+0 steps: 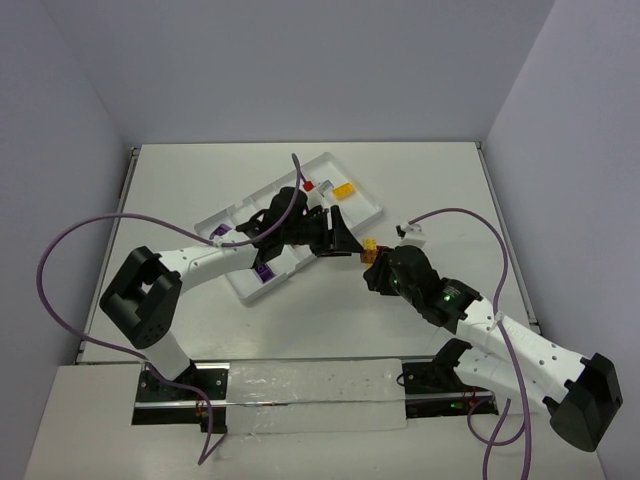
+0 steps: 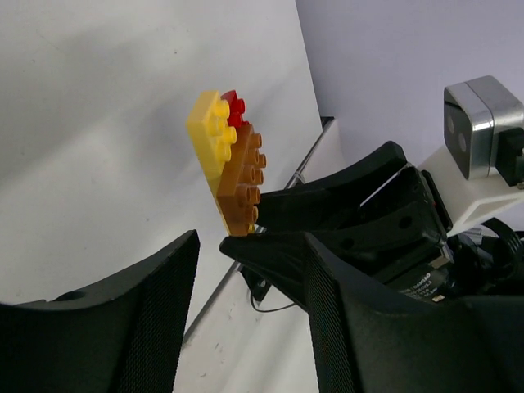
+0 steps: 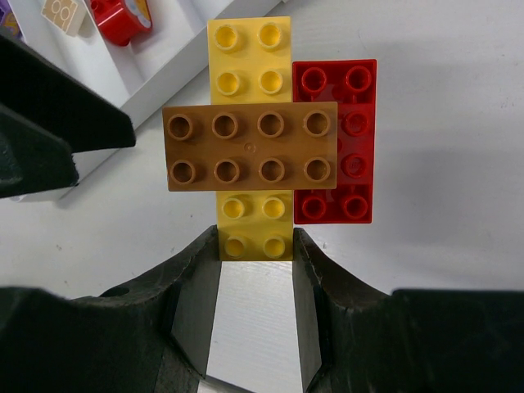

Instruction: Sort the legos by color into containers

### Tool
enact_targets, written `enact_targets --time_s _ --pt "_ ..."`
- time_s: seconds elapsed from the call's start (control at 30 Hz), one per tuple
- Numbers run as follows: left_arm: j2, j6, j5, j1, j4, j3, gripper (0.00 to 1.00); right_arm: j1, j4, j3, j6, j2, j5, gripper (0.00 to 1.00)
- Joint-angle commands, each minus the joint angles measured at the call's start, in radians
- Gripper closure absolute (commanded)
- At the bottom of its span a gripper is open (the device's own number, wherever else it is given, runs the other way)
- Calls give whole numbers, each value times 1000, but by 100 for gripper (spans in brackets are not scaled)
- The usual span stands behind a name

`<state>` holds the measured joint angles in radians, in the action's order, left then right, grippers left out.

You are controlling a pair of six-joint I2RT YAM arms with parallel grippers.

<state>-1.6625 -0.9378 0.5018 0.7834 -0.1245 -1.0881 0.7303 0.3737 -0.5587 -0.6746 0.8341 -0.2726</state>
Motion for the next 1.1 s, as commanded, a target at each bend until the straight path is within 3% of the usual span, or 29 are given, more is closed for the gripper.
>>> enact_targets --time_s 0.0,0.1,0.27,0.53,0.8,0.9,1.03,1.07 --pt "-34 14 6 13 -18 -84 34 -3 -42 -21 20 -3 -5 100" --pt "-54 31 -12 22 15 -107 29 -3 -42 -18 24 8 4 100" --pt "-65 37 -17 22 30 -101 29 -3 -63 4 58 1 34 100" --pt "-68 48 -26 29 38 -88 35 -3 -83 -9 88 7 61 100" --pt "-66 37 -18 36 18 -64 49 -3 -97 -14 90 24 67 100" --pt "-63 34 -11 39 10 -62 66 -3 -91 -18 92 26 57 100" --pt "-59 49 -18 39 32 -68 96 -2 -84 -14 87 31 41 100" --pt "-59 52 -20 39 40 -71 97 -3 -81 -14 86 31 40 100"
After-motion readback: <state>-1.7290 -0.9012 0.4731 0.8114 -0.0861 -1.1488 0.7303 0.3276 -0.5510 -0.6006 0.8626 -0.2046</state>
